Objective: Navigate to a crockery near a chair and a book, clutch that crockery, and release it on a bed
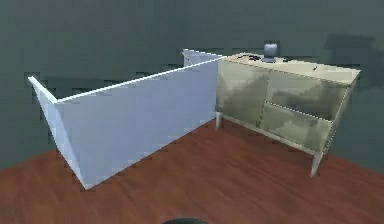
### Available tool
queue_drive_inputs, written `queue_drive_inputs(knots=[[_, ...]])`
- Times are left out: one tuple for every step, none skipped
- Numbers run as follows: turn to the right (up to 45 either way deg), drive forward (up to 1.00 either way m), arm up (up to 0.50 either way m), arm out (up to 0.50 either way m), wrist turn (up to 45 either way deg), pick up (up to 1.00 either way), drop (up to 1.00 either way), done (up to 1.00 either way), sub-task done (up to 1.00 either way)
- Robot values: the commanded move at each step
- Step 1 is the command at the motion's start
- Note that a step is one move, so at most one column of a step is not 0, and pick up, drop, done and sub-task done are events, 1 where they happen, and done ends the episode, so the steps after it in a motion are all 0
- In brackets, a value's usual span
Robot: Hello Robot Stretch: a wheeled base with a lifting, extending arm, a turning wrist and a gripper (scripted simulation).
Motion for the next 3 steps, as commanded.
queue_drive_inputs(knots=[[3.0,0.0,0.0,0.0,0.0,0.0,0.0,0.0,0.0],[0.0,1.0,0.0,0.0,0.0,0.0,0.0,0.0,0.0],[0.0,0.5,0.0,0.0,0.0,0.0,0.0,0.0,0.0]])
